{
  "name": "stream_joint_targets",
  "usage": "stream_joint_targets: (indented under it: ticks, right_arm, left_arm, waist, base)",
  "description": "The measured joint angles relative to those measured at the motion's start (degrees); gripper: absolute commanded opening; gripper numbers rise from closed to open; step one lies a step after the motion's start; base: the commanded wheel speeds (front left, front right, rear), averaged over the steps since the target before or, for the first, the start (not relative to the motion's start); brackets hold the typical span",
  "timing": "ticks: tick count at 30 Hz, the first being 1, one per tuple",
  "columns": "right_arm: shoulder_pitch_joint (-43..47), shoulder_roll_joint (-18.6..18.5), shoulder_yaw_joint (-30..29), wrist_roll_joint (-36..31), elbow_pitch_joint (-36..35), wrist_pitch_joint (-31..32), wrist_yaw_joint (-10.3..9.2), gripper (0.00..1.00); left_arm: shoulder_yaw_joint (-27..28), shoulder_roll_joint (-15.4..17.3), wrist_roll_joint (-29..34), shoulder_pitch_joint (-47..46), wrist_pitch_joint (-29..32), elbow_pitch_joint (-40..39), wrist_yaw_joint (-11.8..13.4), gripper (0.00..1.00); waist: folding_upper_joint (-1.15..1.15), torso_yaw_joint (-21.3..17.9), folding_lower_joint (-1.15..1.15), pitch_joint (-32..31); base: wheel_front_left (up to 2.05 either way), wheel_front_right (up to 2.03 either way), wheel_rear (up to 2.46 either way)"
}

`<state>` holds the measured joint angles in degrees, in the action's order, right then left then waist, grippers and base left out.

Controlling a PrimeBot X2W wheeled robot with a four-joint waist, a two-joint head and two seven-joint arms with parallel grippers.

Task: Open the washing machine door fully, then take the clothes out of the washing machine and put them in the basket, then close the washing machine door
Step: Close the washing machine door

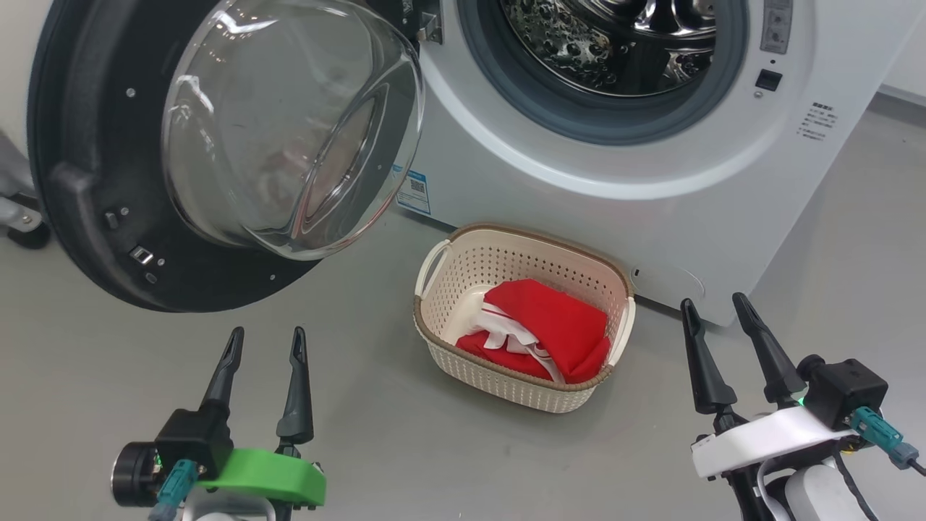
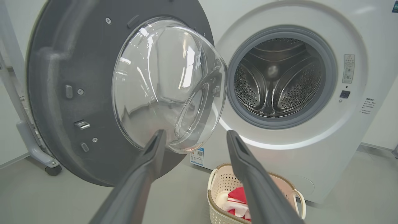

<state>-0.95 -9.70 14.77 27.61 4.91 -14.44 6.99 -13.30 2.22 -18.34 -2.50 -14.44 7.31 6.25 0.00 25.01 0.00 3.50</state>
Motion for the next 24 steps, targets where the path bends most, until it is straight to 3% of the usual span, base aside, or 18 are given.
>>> stream_joint_targets:
  ticks: [24]
  right_arm:
    - [-0.01,0.51,1.68,-0.05,0.45,0.0,0.0,1.0]
  left_arm:
    - [1.75,0.08,0.3,1.72,0.0,-1.97,0.04,1.0]
  waist:
    - [0.0,2.82,0.0,-0.56]
  base:
    - [0.0,0.0,0.0]
